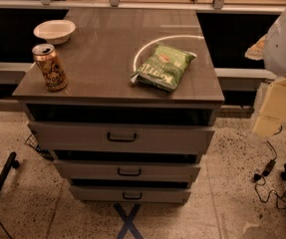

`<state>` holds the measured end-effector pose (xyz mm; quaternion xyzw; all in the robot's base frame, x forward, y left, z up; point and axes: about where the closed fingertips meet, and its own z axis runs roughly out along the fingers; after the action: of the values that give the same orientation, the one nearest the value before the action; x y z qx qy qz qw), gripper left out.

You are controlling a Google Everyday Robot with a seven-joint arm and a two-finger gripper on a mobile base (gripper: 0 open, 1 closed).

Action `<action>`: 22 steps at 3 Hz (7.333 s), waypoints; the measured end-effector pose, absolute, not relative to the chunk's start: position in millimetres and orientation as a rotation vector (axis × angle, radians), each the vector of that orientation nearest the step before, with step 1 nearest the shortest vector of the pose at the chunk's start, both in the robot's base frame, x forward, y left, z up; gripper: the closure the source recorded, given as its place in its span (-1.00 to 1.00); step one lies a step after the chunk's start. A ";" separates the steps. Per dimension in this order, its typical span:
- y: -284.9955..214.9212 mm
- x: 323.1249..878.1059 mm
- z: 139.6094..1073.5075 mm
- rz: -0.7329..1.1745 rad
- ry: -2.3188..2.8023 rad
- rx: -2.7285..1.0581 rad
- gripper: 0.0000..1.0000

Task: Knock orange can over

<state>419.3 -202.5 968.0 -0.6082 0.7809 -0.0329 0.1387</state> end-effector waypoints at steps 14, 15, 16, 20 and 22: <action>158.2 662.4 924.7 0.602 1.668 -1.192 -1.00; 161.3 661.0 920.5 0.672 1.612 -1.138 -1.00; 173.8 658.8 917.2 0.721 1.568 -1.137 -1.00; 234.3 653.4 899.1 0.835 1.481 -1.167 -1.00; 237.8 654.4 901.9 0.919 1.464 -1.113 -0.57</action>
Offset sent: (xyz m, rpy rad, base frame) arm 0.0866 0.1130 0.0140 0.0738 -0.1510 0.1555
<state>654.4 237.8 901.9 -0.4637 0.6095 0.3827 0.5166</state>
